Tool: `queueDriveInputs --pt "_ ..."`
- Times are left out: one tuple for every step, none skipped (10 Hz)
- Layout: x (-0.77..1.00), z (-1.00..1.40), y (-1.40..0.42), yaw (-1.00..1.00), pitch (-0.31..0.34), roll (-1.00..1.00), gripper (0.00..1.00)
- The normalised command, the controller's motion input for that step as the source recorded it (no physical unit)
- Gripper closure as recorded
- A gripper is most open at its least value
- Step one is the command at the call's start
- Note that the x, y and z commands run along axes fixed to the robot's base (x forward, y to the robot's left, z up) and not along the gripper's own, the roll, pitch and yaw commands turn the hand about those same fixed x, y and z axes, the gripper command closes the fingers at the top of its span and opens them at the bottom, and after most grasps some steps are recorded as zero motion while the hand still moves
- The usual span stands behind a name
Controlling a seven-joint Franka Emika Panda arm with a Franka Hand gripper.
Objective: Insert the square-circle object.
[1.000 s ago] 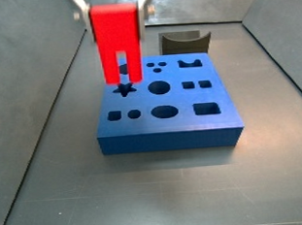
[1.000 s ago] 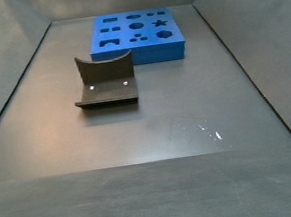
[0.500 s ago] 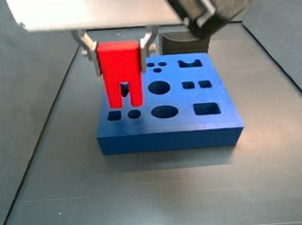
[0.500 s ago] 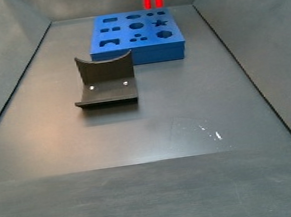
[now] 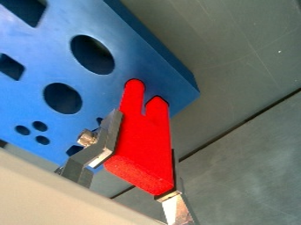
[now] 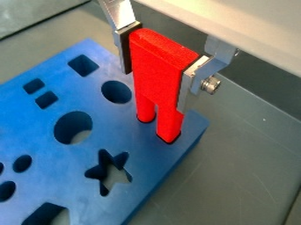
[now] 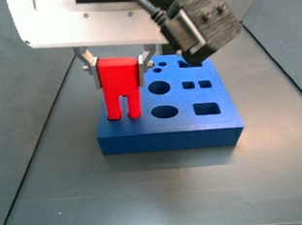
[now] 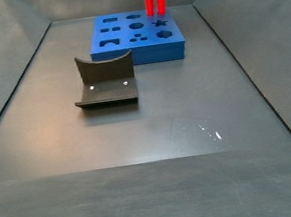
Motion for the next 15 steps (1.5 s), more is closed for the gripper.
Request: queueDriveInputs --pt "-0.12 -0.35 0.0 0.0 -0.009 0.06 1.0" --pt "-0.13 -0.43 0.0 0.0 -0.013 0.04 1.0" --pt "0.05 -0.86 -0.03 -0.04 -0.09 0.0 1.0" --pt "0.11 -1.0 -0.14 -0.08 -0.114 0.0 1.0" --pt "0.11 -1.0 -0.17 -0.09 -0.041 0.0 1.0" --pt "0.12 -1.0 -0.14 -0.08 -0.013 0.02 1.0" --pt "0.13 -1.0 -0.14 -0.08 -0.01 0.02 1.0" --pt "0.17 -1.0 -0.15 -0.12 -0.013 0.03 1.0" --pt "0.18 -1.0 -0.16 -0.12 -0.01 0.03 1.0" --pt "0.18 -1.0 -0.16 -0.12 -0.01 0.03 1.0" --pt "0.19 -1.0 -0.13 -0.09 -0.01 0.03 1.0" --pt "0.36 -1.0 0.03 0.37 0.0 0.0 1.0" --pt "0.23 -1.0 0.21 0.61 -0.02 -0.02 1.0" --pt "0.28 -1.0 0.07 0.37 0.0 0.0 1.0" --pt "0.28 -1.0 0.05 0.0 0.0 0.0 1.0"
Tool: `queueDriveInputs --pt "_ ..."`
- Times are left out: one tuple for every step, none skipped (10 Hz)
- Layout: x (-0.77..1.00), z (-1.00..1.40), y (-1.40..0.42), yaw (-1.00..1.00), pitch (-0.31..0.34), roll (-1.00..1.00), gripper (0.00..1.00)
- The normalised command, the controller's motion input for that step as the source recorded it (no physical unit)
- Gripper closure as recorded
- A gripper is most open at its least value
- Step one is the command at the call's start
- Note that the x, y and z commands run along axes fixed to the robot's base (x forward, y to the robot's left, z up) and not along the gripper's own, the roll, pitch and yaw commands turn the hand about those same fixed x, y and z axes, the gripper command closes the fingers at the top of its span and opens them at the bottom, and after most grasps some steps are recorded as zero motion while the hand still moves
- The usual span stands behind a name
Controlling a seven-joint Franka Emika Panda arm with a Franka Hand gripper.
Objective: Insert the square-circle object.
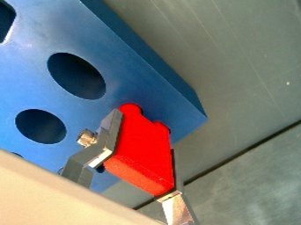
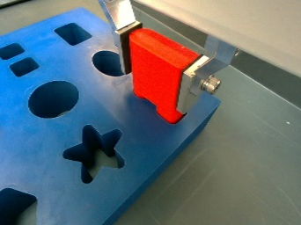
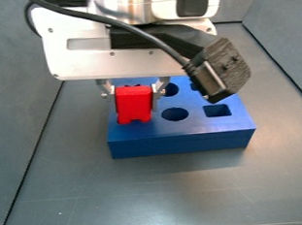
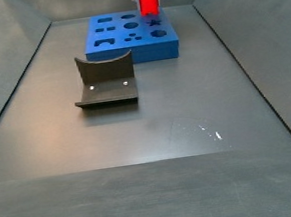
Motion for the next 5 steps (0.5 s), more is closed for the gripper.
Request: queueDriveInputs --pt "0.27 -1.0 0.0 -0.06 0.0 0.0 1.0" --pt "0.25 -1.0 0.0 -0.17 0.0 0.02 1.0" --pt "0.28 -1.0 -0.06 -0.46 0.0 0.05 1.0" --pt "0.14 -1.0 0.0 -0.48 0.0 0.0 1.0" --pt "0.0 0.0 0.0 0.0 0.0 0.0 1.0"
